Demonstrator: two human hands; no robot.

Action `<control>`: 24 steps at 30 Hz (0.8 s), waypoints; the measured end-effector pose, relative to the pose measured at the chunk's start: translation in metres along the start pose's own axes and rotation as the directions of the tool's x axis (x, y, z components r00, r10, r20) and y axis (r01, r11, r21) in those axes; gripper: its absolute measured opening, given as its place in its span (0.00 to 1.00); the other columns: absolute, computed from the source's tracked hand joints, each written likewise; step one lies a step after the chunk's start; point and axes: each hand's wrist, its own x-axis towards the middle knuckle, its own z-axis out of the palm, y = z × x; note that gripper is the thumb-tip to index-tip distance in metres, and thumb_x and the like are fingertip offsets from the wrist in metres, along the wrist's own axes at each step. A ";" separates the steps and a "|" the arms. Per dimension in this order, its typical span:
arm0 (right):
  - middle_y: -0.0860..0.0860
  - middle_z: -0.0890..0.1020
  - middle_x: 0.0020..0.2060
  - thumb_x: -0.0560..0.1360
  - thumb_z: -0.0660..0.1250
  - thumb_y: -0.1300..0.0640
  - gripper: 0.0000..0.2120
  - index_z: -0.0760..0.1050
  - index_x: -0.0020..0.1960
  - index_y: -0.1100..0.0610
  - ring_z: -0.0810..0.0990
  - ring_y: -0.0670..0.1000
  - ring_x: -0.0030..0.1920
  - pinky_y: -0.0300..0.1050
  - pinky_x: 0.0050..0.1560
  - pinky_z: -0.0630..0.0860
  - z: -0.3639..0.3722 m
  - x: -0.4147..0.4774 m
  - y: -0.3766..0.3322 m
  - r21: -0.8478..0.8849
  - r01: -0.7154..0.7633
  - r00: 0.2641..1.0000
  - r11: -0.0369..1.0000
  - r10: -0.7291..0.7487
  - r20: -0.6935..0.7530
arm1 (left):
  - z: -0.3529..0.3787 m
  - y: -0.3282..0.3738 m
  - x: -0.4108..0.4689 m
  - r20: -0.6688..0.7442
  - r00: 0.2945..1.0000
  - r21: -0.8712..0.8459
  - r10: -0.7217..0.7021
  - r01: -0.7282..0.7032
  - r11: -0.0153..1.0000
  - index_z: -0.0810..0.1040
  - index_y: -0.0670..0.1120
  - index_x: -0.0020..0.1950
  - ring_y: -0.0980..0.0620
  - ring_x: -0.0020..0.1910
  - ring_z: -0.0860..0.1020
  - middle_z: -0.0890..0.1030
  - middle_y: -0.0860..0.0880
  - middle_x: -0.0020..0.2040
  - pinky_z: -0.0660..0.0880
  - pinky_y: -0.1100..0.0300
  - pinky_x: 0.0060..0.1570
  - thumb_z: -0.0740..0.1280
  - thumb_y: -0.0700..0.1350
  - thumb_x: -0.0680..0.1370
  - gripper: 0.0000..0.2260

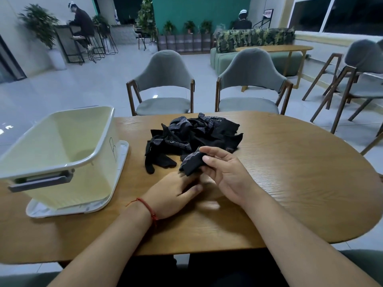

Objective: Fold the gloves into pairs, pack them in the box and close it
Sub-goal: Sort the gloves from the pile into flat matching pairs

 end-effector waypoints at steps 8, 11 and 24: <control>0.53 0.85 0.46 0.75 0.71 0.69 0.09 0.83 0.44 0.56 0.85 0.47 0.43 0.37 0.43 0.83 -0.002 -0.008 -0.010 0.037 -0.115 0.992 0.993 0.113 0.062 | -0.004 -0.011 0.004 -0.235 0.954 -0.143 -0.185 0.154 0.978 0.71 0.56 0.77 0.58 0.67 0.75 0.77 0.58 0.68 0.70 0.64 0.69 0.69 0.53 0.81 0.23; 0.60 0.81 0.51 0.78 0.69 0.72 0.11 0.84 0.50 0.58 0.83 0.52 0.45 0.39 0.43 0.84 -0.002 -0.010 -0.003 -0.098 -0.207 0.967 0.973 0.219 0.133 | -0.005 -0.018 0.001 -0.308 0.913 -0.206 -0.267 0.210 0.956 0.76 0.56 0.71 0.55 0.65 0.79 0.80 0.56 0.65 0.76 0.52 0.67 0.70 0.55 0.77 0.22; 0.61 0.85 0.42 0.84 0.69 0.58 0.10 0.84 0.60 0.62 0.81 0.52 0.34 0.38 0.33 0.78 0.003 -0.018 -0.002 -0.599 -0.227 0.866 0.768 0.441 0.237 | -0.027 -0.055 -0.027 -0.484 0.709 -0.211 -0.513 0.474 0.855 0.81 0.51 0.60 0.52 0.57 0.81 0.83 0.51 0.58 0.77 0.55 0.64 0.68 0.36 0.79 0.14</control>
